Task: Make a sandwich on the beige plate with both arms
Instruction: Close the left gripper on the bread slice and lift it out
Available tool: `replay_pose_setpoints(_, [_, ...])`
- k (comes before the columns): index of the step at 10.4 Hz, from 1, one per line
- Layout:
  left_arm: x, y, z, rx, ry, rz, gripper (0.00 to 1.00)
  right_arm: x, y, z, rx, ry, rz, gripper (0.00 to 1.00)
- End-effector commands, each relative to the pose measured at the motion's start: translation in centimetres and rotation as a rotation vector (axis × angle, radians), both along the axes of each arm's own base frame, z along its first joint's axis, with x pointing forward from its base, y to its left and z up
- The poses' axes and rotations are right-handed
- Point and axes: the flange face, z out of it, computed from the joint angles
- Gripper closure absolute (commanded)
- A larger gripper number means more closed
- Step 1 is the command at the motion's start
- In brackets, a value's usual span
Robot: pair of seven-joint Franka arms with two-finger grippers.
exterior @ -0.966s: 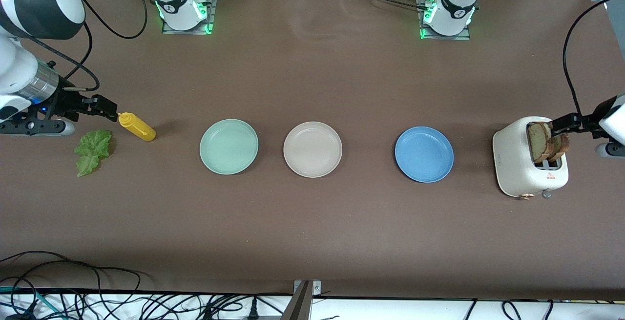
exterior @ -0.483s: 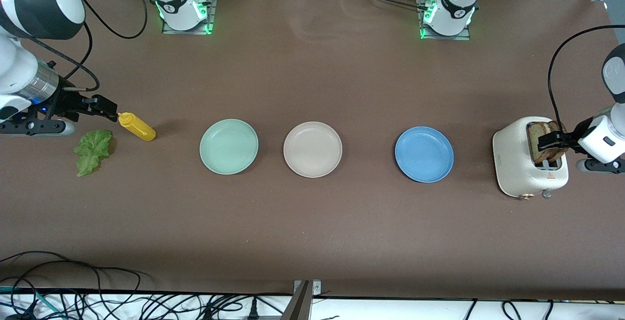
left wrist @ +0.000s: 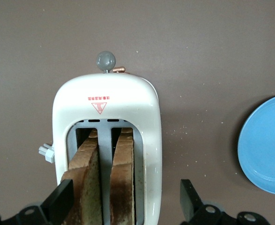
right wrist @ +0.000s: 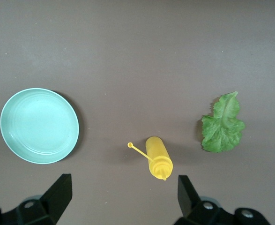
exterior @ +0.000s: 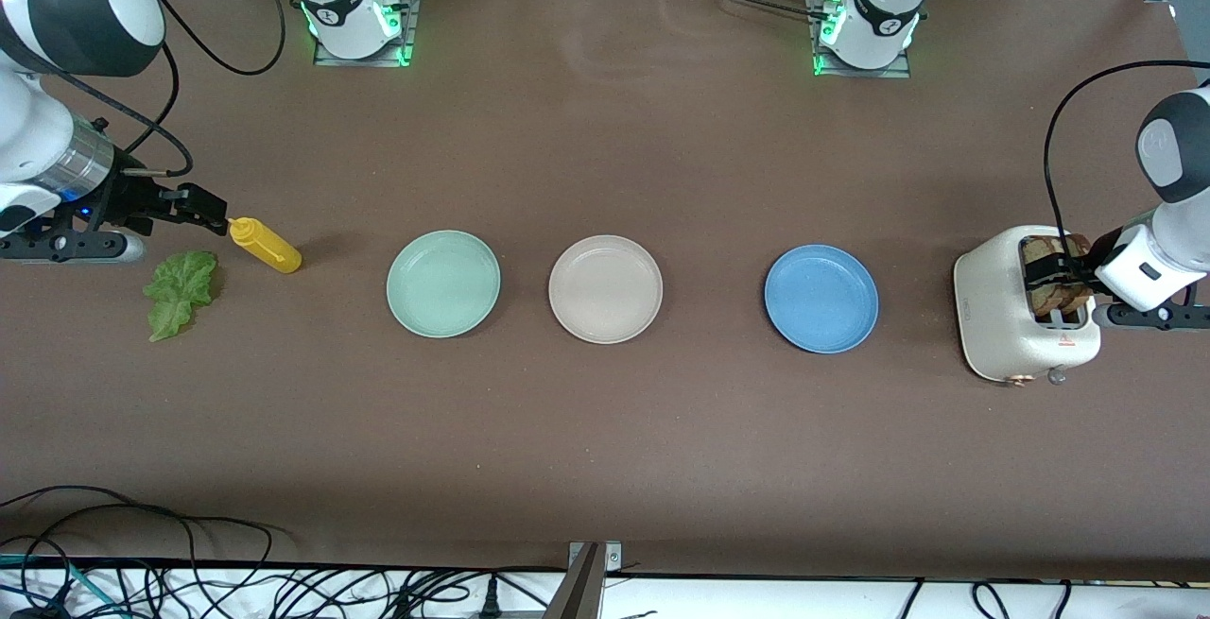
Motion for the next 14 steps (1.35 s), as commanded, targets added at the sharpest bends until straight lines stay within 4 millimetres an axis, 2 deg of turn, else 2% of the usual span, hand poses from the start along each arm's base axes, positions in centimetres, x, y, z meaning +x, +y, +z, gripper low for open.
replay_pose_setpoints(1, [-1.2, -0.4, 1.5, 0.005, -0.013, -0.016, 0.00, 0.1, 0.1, 0.4, 0.009, 0.003, -0.007, 0.00])
replay_pose_setpoints(2, [-1.3, -0.4, 1.5, 0.005, -0.012, -0.016, 0.00, 0.1, 0.1, 0.4, 0.009, 0.003, -0.007, 0.00])
replay_pose_setpoints(5, [-2.2, -0.8, -0.5, -0.005, 0.022, -0.018, 0.00, 0.1, 0.1, 0.4, 0.010, 0.003, -0.008, 0.00])
replay_pose_setpoints(14, [-2.8, -1.4, -2.0, -0.008, 0.036, -0.016, 0.05, 0.1, -0.1, 0.4, 0.010, 0.005, -0.011, 0.00])
